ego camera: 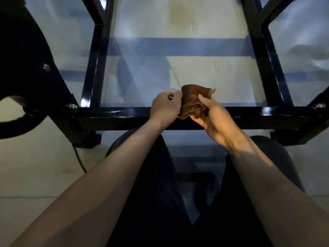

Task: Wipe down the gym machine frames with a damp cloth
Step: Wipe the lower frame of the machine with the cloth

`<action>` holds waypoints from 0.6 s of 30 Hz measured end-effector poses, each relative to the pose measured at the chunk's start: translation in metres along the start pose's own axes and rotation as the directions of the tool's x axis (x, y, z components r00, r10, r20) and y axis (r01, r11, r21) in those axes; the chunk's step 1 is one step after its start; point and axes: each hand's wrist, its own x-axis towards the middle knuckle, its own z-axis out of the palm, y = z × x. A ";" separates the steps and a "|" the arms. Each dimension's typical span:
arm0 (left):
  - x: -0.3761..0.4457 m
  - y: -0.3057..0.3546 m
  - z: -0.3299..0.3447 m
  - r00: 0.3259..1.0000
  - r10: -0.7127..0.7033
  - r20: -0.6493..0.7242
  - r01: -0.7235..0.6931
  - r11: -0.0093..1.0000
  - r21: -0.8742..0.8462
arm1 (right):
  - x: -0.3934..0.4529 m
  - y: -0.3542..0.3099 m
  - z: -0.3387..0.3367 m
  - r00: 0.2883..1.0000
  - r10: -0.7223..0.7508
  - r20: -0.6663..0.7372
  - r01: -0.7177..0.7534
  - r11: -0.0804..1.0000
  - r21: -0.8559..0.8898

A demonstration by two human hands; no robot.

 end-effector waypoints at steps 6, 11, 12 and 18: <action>-0.017 0.006 -0.023 0.972 -0.123 0.202 0.185 0.927 -0.327 | -0.007 0.000 0.033 0.999 -0.017 0.035 0.018 0.999 -0.035; -0.027 0.004 -0.046 0.953 -0.132 0.273 0.249 0.855 -0.455 | -0.002 -0.001 0.051 1.000 -0.007 0.003 0.008 0.985 -0.171; -0.028 0.003 -0.049 0.953 -0.130 0.275 0.254 0.838 -0.483 | 0.001 0.001 0.054 1.000 -0.016 0.007 0.017 0.973 -0.230; -0.031 -0.016 -0.065 0.989 0.050 0.140 -0.023 0.981 -0.191 | -0.001 0.010 0.069 0.999 0.042 -0.016 -0.045 0.961 -0.274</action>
